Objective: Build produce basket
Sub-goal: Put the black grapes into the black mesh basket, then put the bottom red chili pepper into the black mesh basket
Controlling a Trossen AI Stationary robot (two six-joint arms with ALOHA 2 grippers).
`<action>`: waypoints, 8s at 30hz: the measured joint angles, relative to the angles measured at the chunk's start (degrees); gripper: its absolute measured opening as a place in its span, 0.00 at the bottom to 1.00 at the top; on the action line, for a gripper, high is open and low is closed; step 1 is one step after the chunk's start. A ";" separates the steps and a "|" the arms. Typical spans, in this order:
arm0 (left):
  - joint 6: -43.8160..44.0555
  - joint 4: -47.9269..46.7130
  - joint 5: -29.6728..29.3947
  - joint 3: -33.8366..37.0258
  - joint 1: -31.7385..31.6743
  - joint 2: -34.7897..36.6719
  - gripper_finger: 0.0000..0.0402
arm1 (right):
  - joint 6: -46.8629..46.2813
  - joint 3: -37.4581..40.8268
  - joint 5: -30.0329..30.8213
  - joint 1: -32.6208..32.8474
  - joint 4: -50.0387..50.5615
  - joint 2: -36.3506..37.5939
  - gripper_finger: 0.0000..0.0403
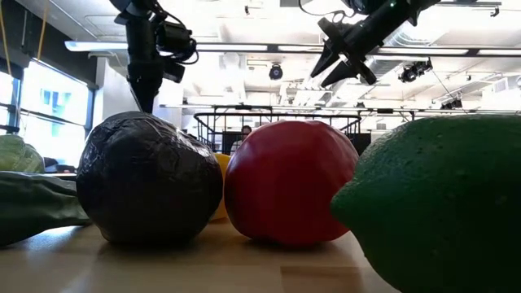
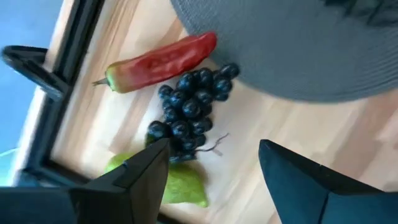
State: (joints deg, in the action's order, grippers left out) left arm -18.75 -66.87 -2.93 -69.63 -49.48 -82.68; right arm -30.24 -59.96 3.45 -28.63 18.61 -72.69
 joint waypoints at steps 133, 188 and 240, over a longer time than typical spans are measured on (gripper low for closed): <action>12.60 25.36 11.66 -11.10 15.98 -3.36 0.10 | -16.61 0.00 -2.90 9.40 5.34 -0.04 0.40; 20.14 31.14 10.61 -11.10 30.91 -4.62 0.56 | -65.80 0.00 5.74 52.94 49.72 -2.87 0.50; 15.52 27.78 6.11 -11.10 35.59 -4.21 0.56 | -94.38 23.41 5.63 51.16 30.63 6.03 0.59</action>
State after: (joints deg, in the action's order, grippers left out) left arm -3.23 -39.09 3.18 -80.73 -13.89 -86.89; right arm -124.61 -36.56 9.08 22.52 49.25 -66.65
